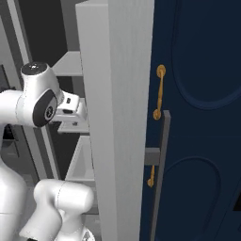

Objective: Grab a lemon wedge from the fridge and one ice cube from the ice bowl, and put them in the glass of lemonade.

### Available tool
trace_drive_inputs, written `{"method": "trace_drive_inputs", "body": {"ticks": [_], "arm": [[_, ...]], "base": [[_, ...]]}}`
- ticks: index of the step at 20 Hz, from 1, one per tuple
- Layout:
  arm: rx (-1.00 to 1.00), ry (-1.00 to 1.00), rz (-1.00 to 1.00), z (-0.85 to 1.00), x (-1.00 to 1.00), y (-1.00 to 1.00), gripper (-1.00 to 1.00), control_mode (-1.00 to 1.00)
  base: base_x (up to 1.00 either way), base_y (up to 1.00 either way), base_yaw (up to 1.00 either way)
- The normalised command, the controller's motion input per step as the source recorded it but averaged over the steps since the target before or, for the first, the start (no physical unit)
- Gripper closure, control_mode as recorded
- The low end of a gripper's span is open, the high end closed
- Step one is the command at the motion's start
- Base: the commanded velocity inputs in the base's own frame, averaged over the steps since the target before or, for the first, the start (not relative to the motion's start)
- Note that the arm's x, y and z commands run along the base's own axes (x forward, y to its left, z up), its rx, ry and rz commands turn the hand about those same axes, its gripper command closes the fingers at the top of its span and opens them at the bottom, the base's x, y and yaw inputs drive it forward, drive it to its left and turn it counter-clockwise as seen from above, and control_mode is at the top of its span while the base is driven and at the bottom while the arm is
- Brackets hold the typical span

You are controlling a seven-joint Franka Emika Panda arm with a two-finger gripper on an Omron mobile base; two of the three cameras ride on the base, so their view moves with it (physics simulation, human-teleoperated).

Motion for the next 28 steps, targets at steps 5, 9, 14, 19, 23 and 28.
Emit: {"method": "trace_drive_inputs", "body": {"ticks": [5, 9, 14, 19, 23, 28], "arm": [[0.03, -0.24, -0.10, 0.67, 0.21, 0.30, -1.00, -1.00], [0.00, -0.21, -0.07, 1.00, 0.00, 0.00, -1.00, -1.00], [0.00, -0.21, -0.07, 0.40, 0.67, -0.11, -1.00, -1.00], [0.04, -0.27, -0.08, 0.08, 0.95, -0.03, -1.00, -1.00], [0.00, -0.27, -0.11, 0.83, 0.48, -0.10, -1.00, -1.00], [0.00, 0.22, -0.01, 0.34, 0.96, -0.04, -1.00, -1.00]], "base": [[0.00, 0.00, 0.00], [0.00, 0.00, 0.00], [0.00, 0.00, 0.00], [0.00, 0.00, 0.00], [0.00, 0.00, 0.00], [0.00, 0.00, 0.00]]}}
